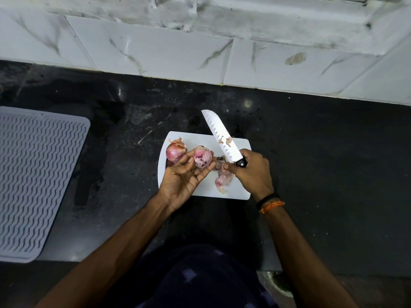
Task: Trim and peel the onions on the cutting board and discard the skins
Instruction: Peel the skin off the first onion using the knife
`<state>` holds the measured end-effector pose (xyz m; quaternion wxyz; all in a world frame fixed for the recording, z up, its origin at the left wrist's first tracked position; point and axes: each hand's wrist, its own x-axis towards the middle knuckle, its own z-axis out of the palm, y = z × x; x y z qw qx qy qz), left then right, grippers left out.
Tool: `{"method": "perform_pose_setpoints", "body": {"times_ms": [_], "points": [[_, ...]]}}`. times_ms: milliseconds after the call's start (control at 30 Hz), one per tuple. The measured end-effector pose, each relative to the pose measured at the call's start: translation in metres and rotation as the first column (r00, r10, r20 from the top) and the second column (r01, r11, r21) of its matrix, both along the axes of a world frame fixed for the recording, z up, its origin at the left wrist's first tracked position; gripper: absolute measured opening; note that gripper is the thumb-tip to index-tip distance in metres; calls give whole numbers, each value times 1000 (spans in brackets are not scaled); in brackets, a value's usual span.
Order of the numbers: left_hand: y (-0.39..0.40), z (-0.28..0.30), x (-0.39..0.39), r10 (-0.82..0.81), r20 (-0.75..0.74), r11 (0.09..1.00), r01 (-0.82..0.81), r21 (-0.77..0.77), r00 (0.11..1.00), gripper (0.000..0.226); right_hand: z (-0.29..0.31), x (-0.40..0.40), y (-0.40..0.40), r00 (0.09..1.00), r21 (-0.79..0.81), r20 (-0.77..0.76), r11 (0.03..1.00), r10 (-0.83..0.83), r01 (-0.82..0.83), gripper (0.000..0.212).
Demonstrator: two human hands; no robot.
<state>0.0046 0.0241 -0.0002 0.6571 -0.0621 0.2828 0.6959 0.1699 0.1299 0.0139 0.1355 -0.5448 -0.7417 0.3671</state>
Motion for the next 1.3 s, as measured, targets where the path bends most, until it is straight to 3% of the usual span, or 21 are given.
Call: {"method": "perform_pose_setpoints", "body": {"times_ms": [200, 400, 567, 700, 767, 967, 1300], "points": [[-1, 4, 0, 5, 19, 1000, -5, -4, 1000, 37, 1, -3, 0, 996, -26, -7, 996, -90, 90, 43], [-1, 11, 0, -11, 95, 1000, 12, -17, 995, 42, 1, -3, 0, 988, -225, -76, 968, -132, 111, 35], [-1, 12, 1, -44, 11, 998, 45, -34, 999, 38, 7, 0, 0, 980, -305, -117, 945, -162, 120, 17], [1, 10, 2, -66, -75, 997, 62, -48, 995, 41, 19, 3, -6, 974, -272, -214, 962, -80, 19, 6], [1, 11, 4, -67, -82, 997, 63, -50, 994, 41, 23, 4, -11, 971, -219, -239, 975, -25, -29, 15], [2, 12, 8, -58, -85, 997, 53, -62, 995, 39, 22, 1, -24, 979, -33, -180, 994, 100, -108, 16], [2, 15, 11, -56, -72, 997, 52, -57, 996, 35, 25, -6, -34, 995, 154, -71, 987, 63, -51, 30]]}}
